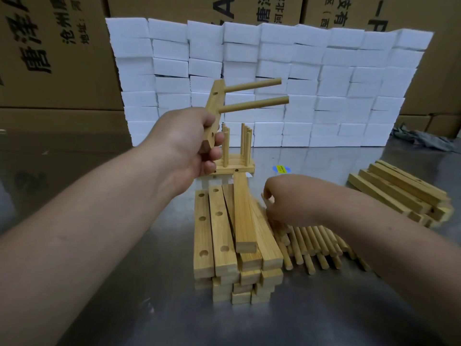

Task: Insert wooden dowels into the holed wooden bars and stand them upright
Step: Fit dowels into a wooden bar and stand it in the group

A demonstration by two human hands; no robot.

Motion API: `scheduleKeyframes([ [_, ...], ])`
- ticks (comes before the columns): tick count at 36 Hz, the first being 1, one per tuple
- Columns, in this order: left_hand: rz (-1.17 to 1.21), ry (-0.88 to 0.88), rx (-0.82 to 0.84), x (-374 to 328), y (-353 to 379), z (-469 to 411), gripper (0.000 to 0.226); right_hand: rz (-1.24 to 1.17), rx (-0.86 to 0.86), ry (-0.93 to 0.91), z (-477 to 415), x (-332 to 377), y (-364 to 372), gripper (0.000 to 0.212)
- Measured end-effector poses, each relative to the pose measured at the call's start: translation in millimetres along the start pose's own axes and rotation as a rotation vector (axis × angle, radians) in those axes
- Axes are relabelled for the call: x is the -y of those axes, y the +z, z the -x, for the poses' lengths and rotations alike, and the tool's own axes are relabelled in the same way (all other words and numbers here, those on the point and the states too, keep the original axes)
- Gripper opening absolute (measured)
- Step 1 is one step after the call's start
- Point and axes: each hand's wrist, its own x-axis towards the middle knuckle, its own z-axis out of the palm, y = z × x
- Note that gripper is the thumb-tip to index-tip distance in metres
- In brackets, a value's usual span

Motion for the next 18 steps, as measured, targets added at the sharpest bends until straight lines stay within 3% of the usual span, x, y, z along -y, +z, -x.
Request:
scheduleKeyframes([
  [5,0.008,0.000,0.000,2,1,-1,0.017,-0.016,-0.063,-0.002,0,1,-2,0.033],
  [11,0.008,0.027,0.002,2,0,-2,0.016,-0.200,-0.385,0.003,8,-6,-33,0.024],
  [18,0.042,0.045,-0.002,4,1,-3,0.019,-0.385,-0.636,-0.277,29,8,-51,0.025],
])
